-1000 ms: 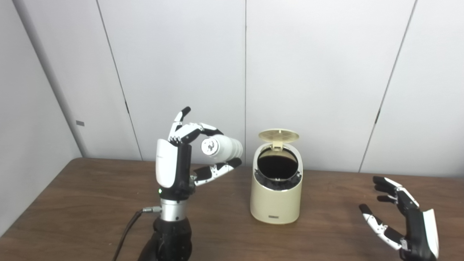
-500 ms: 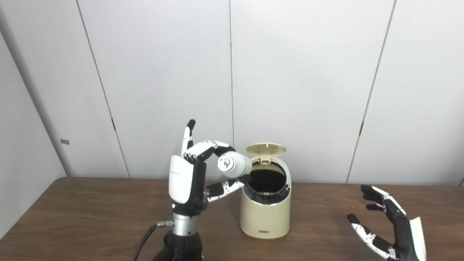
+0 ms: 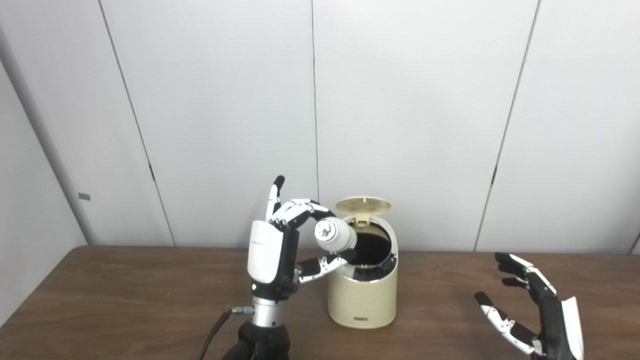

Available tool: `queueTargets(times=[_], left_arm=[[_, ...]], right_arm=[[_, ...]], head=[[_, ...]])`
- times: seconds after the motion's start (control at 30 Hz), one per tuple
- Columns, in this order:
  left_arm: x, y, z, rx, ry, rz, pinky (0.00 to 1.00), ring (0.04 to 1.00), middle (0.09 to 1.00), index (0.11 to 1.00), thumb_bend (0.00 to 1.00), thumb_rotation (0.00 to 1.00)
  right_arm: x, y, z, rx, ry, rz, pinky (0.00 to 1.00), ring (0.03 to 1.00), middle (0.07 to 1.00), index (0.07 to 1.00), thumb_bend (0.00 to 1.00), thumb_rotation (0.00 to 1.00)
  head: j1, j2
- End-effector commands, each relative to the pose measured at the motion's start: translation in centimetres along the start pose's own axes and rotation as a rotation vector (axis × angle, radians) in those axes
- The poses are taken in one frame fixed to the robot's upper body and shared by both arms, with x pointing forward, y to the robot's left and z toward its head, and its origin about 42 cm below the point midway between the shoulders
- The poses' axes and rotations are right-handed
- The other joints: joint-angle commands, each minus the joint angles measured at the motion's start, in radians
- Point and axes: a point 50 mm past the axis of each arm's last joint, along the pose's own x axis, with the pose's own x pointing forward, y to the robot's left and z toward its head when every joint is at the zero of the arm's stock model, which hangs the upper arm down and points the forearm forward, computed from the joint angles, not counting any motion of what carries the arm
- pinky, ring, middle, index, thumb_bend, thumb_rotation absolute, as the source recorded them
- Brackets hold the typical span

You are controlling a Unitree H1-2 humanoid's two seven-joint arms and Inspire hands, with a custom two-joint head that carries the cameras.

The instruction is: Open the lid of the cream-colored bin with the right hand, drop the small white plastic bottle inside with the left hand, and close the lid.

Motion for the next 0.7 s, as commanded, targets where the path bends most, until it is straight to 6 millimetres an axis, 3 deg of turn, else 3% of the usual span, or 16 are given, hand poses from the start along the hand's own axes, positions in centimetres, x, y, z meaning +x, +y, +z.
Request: queueTargets(times=[0.0, 0.2, 0.23, 0.33, 0.6, 0.67], left_arm=[[3.1, 0.1, 0.5, -0.010, -0.073, 0.064, 1.00, 0.642, 0.471, 0.500, 0.52, 0.00], [2.9, -0.5, -0.7, 0.015, -0.050, 0.046, 1.00, 0.646, 0.474, 0.496, 0.52, 0.00], [2.9, -0.5, -0.8, 0.017, -0.044, 0.042, 1.00, 0.647, 0.474, 0.495, 0.52, 0.00], [2.7, -0.7, -1.2, 0.025, -0.035, 0.035, 1.00, 0.645, 0.473, 0.496, 0.52, 0.00], [2.6, -1.1, -1.9, 0.044, -0.021, 0.009, 1.00, 0.639, 0.474, 0.495, 0.52, 0.00], [2.6, -1.2, -2.0, 0.045, -0.016, 0.002, 1.00, 0.635, 0.476, 0.492, 0.52, 0.00]], right_arm=[[0.5, 0.7, 1.1, 0.045, -0.058, -0.018, 0.63, 0.734, 0.756, 0.723, 0.25, 0.12], [0.4, 0.6, 0.9, 0.031, -0.048, -0.012, 0.64, 0.741, 0.760, 0.740, 0.24, 0.10], [0.4, 0.6, 1.0, 0.028, -0.048, -0.012, 0.63, 0.736, 0.756, 0.740, 0.25, 0.16], [0.4, 0.6, 1.2, 0.029, -0.051, -0.014, 0.63, 0.729, 0.751, 0.738, 0.25, 0.18], [0.2, 0.8, 1.2, 0.033, -0.054, -0.015, 0.63, 0.732, 0.752, 0.738, 0.25, 0.11], [0.3, 0.9, 1.4, 0.029, -0.058, -0.016, 0.63, 0.727, 0.749, 0.734, 0.25, 0.18]], head=[[0.000, -0.001], [-0.004, 0.002], [-0.004, 0.003], [-0.008, 0.003], [-0.015, 0.006], [-0.016, 0.007]])
